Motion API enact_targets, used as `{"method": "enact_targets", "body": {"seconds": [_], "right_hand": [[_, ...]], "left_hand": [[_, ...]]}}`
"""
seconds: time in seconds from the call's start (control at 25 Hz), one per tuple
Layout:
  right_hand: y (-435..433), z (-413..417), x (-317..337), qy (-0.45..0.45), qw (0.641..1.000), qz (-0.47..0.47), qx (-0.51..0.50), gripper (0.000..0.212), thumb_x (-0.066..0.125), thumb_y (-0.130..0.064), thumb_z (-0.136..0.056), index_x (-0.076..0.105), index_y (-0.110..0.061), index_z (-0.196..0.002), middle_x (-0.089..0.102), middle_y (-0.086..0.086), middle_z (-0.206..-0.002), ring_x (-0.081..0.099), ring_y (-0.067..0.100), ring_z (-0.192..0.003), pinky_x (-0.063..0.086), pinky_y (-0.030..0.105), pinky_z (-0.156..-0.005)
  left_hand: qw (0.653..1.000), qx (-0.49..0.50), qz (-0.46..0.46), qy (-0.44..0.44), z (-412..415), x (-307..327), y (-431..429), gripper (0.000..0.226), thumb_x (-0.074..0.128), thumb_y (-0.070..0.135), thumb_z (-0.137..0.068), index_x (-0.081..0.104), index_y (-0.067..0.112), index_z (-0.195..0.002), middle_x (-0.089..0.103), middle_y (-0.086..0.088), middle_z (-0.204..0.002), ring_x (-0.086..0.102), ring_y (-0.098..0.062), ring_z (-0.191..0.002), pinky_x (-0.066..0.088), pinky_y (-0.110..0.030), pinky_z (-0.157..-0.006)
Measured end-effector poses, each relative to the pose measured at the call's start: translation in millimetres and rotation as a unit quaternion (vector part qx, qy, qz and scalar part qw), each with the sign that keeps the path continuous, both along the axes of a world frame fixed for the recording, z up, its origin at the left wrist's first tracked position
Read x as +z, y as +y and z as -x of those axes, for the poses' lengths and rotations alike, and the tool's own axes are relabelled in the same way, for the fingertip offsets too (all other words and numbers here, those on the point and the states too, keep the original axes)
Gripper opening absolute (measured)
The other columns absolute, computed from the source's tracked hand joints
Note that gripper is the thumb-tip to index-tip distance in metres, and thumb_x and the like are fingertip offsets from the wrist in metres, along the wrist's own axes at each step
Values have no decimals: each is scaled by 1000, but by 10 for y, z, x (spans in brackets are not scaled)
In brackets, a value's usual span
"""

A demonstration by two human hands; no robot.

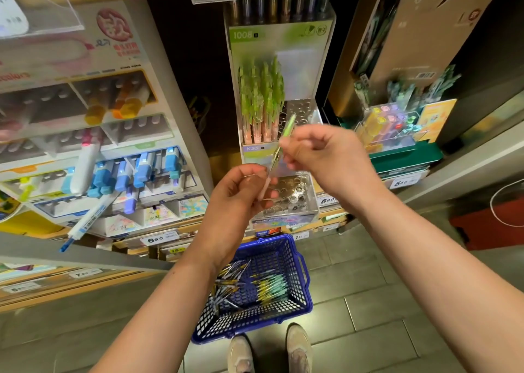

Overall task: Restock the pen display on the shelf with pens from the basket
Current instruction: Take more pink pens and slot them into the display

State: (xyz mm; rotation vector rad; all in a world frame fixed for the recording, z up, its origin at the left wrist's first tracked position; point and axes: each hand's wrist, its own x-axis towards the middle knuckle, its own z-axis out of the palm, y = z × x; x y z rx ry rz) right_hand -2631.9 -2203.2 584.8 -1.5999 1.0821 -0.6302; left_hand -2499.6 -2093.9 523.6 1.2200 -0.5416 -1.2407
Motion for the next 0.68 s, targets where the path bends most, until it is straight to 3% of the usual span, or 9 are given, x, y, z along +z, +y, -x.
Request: {"method": "enact_targets", "body": {"seconds": [0.12, 0.28, 0.52, 0.68], "right_hand": [[-230, 22, 174, -70, 992, 48, -94, 9, 76, -15, -90, 68, -19, -88, 76, 0, -75, 71, 14, -70, 62, 42, -81], [-441, 6, 319, -74, 976, 137, -153, 8, 70, -19, -85, 71, -19, -92, 77, -5, -76, 76, 12, -78, 62, 42, -83], [-403, -112, 208, -11, 976, 193, -104, 12, 74, -33, -85, 71, -27, -96, 76, -6, -84, 74, 10, -80, 61, 38, -81], [-322, -153, 53, -6, 972, 227, -64, 14, 78, -24, -87, 68, -30, -94, 71, -16, -81, 70, -1, -79, 58, 18, -77]], "left_hand": [[999, 4, -17, 27, 27, -3, 18, 12, 57, 18, -102, 68, 20, -102, 73, -9, -102, 68, -24, -90, 53, -34, -83], [999, 3, -37, 36, 51, -35, 54, 12, 56, 18, -102, 67, 20, -107, 73, -9, -102, 68, -24, -90, 54, -33, -82], [998, 13, -50, 38, 15, -55, 55, 17, 57, 24, -102, 68, 19, -113, 73, -9, -101, 69, -23, -89, 54, -34, -82], [998, 17, -40, 54, -10, -73, 54, 24, 54, 20, -103, 68, 14, -121, 72, -12, -100, 70, -25, -90, 57, -32, -84]]}}
